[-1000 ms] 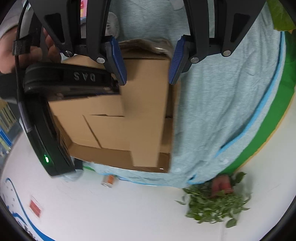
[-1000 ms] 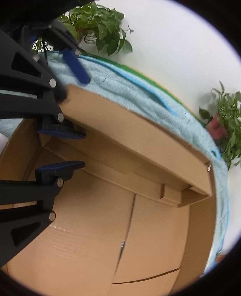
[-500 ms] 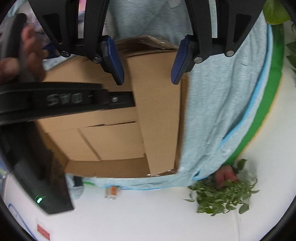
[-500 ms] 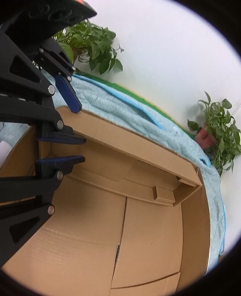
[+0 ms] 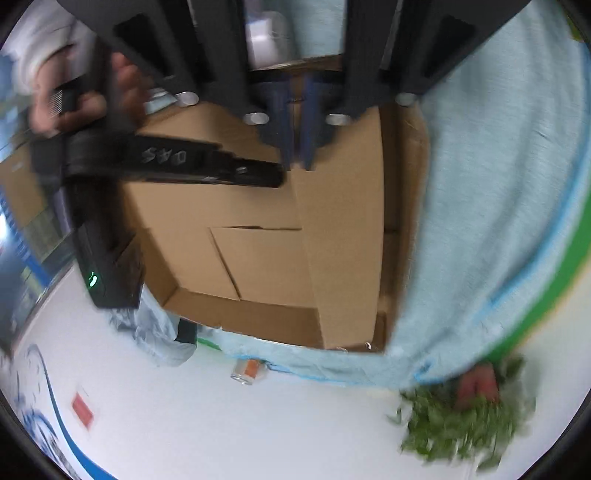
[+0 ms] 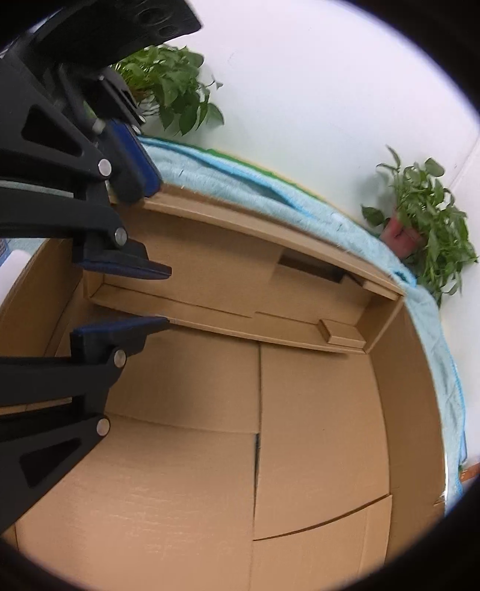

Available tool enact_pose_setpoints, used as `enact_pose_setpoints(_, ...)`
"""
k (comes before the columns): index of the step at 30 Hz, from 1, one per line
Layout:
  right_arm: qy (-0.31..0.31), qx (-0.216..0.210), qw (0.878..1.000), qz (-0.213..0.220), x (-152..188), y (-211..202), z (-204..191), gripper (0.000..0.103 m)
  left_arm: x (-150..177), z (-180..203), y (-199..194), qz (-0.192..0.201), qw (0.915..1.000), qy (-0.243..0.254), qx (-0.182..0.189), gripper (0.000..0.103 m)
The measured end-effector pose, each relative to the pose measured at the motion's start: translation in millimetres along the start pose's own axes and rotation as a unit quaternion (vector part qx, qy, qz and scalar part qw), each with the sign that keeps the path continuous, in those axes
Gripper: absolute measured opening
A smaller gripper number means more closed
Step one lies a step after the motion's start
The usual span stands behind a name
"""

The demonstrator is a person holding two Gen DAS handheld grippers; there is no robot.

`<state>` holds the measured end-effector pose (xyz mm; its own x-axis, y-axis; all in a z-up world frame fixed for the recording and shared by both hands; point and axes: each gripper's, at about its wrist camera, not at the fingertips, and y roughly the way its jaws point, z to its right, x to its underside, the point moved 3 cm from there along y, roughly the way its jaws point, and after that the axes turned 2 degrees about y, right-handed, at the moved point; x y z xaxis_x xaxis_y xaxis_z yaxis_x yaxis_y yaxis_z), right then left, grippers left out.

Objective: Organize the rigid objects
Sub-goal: 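Lower the cardboard insert into the open box along its inner wall with both grippers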

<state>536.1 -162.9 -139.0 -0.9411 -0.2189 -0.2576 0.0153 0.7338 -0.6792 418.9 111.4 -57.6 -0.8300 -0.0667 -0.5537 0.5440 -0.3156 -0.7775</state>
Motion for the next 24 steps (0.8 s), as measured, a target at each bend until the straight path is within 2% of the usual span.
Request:
enact_pose_setpoints(4, 0.008, 0.022, 0.999, -0.028, 0.7, 11.4, 6.1, 0.020, 6.3, -9.7, -0.3, 0.003, 0.9998, -0.013, -0.017, 0.000)
enact_pose_setpoints(6, 0.010, 0.019, 0.999, -0.045, 1.3, 19.6, 6.9, 0.020, 5.5, -4.7, -4.9, 0.009, 0.9988, 0.011, -0.046, 0.000)
enact_pose_setpoints(8, 0.010, 0.013, 0.999, -0.051, 0.8, 22.0, 7.9, 0.020, 6.8, 1.5, -4.8, 0.004, 0.9983, 0.030, -0.050, 0.007)
enact_pose_setpoints(9, 0.009, 0.010, 0.999, -0.049, 0.4, 21.0, 7.3, 0.020, 8.1, 8.6, -5.6, 0.005, 0.9976, 0.046, -0.053, 0.024)
enact_pose_setpoints(10, 0.008, 0.008, 0.999, -0.046, 0.2, 19.1, 6.4, 0.020, 7.5, 9.6, -4.3, 0.005, 0.9969, 0.054, -0.057, 0.054)
enact_pose_setpoints(11, 0.006, 0.008, 0.999, -0.040, -0.2, 15.5, 7.2, 0.020, 7.4, 11.4, -3.1, 0.007, 0.9958, 0.059, -0.069, 0.063)
enact_pose_setpoints(12, 0.006, 0.011, 0.999, -0.034, -0.8, 10.7, 9.8, 0.023, 6.7, 15.4, -0.9, 0.012, 0.9930, 0.066, -0.097, 0.077)
enact_pose_setpoints(13, 0.008, 0.014, 1.000, -0.027, -1.3, 6.4, 12.3, 0.025, 8.6, 19.9, 0.1, 0.011, 0.9924, 0.072, -0.099, 0.081)
enact_pose_setpoints(15, 0.015, 0.023, 1.000, -0.014, -2.5, -4.5, 22.7, 0.033, 9.6, 25.2, 8.2, -0.004, 0.9931, 0.081, -0.084, 0.081)
enact_pose_setpoints(17, 0.031, 0.026, 0.999, 0.002, -4.7, -16.1, 33.6, 0.038, 12.9, 32.2, 17.4, -0.019, 0.9890, 0.104, -0.103, 0.081)
enact_pose_setpoints(18, 0.041, 0.026, 0.999, 0.011, -5.8, -23.9, 41.6, 0.040, 15.2, 38.8, 22.9, -0.022, 0.9832, 0.130, -0.125, 0.078)
enact_pose_setpoints(19, 0.047, 0.027, 0.998, 0.016, -6.7, -27.6, 45.1, 0.041, 16.1, 40.8, 27.2, -0.028, 0.9799, 0.139, -0.140, 0.065)
enact_pose_setpoints(20, 0.054, 0.029, 0.998, 0.021, -6.9, -33.1, 51.4, 0.041, 15.1, 39.4, 29.7, -0.031, 0.9813, 0.127, -0.141, 0.065)
enact_pose_setpoints(23, 0.057, 0.036, 0.997, 0.025, -3.6, -39.9, 55.5, 0.041, 6.0, 30.9, 26.4, -0.017, 0.9928, 0.082, -0.085, 0.064)
enact_pose_setpoints(24, 0.054, 0.037, 0.998, 0.025, -2.2, -40.7, 53.7, 0.041, 2.6, 27.5, 22.2, -0.008, 0.9969, 0.060, -0.050, 0.063)
